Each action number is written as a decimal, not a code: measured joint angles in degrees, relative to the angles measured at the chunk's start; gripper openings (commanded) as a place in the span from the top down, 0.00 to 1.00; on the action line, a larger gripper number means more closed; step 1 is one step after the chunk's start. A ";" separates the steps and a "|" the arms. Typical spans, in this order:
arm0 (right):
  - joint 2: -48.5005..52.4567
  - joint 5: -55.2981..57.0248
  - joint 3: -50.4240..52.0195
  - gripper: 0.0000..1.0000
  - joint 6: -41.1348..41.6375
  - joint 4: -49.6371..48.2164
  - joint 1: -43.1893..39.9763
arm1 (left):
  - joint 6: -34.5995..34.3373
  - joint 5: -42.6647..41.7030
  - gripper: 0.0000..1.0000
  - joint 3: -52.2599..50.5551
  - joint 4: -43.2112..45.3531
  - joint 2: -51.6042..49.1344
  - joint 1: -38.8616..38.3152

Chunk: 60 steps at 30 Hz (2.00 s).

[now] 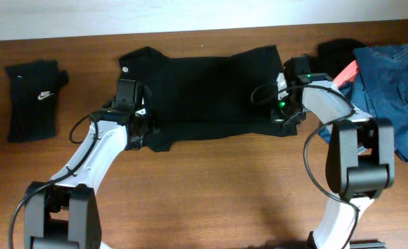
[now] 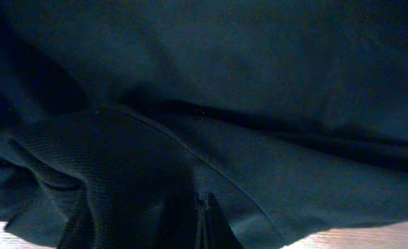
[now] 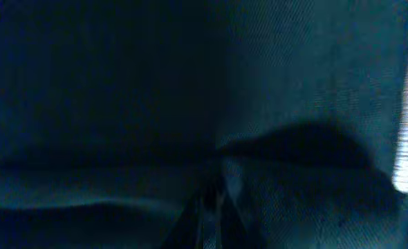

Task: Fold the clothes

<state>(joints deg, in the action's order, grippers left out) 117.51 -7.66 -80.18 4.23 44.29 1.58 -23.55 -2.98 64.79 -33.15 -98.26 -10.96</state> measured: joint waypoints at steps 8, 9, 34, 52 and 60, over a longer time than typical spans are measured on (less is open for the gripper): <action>0.20 -0.20 -0.02 0.96 -0.15 0.02 0.00 | 0.04 0.94 0.99 0.00 0.28 -2.36 0.00; 0.20 -0.20 -0.02 0.96 -0.15 0.09 0.00 | 0.07 1.14 0.99 0.00 0.33 -2.99 0.00; -2.29 -0.90 5.03 0.96 -0.22 -1.66 -0.07 | -0.02 3.65 0.99 0.63 -9.73 -9.11 4.63; -3.37 1.49 6.27 0.96 3.80 5.86 7.61 | 0.22 4.15 0.99 0.52 -16.74 -9.07 4.81; -3.48 1.60 6.49 0.96 5.81 8.22 9.99 | 0.22 4.55 0.99 -0.74 -20.46 -7.80 5.01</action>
<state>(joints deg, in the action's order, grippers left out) 114.04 -6.07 -73.69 10.04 52.51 11.57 -23.33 1.56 64.05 -53.60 -106.06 -5.96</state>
